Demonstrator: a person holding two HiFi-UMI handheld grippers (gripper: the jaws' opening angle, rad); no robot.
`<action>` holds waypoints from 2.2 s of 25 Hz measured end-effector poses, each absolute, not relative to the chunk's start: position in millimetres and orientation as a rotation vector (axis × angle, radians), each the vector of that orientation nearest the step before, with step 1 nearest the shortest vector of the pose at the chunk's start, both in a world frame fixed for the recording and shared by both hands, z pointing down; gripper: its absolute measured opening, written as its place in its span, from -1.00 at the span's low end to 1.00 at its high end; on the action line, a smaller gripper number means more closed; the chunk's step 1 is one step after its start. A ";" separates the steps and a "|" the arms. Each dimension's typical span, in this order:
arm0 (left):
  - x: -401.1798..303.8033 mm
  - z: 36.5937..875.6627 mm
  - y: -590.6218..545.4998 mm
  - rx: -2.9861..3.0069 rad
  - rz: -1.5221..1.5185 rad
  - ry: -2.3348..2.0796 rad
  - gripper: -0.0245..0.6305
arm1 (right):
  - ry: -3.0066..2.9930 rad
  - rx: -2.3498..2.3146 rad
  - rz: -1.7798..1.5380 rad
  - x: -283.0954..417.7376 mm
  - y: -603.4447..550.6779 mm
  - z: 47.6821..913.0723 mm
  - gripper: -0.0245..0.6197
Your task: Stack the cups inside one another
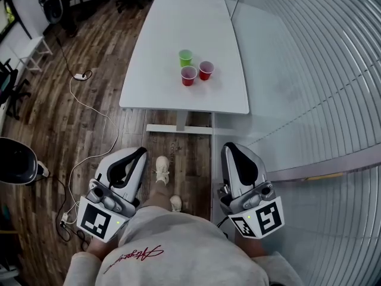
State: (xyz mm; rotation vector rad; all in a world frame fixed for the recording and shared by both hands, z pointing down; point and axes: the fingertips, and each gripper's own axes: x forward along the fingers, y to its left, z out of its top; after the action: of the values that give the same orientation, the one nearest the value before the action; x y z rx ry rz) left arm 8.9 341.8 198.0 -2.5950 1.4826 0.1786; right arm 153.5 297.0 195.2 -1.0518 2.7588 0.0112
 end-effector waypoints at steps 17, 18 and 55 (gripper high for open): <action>-7.5 202.0 247.5 -2.636 0.196 1.411 -0.94 | 2.739 -1.096 0.046 134.2 208.8 194.6 -0.92; -9.4 202.1 240.4 -2.637 0.194 1.410 -0.94 | 2.739 -1.098 0.048 132.3 202.2 194.2 -0.92; -82.0 227.3 31.2 -2.719 0.159 1.294 -0.94 | 2.725 -1.242 0.044 57.1 10.3 225.8 -0.92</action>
State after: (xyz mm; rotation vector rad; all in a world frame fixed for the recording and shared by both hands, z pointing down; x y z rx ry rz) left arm -82.0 31.2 227.3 -2.7194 1.2941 0.1593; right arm 57.1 10.3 225.8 -1.2419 2.7249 0.0443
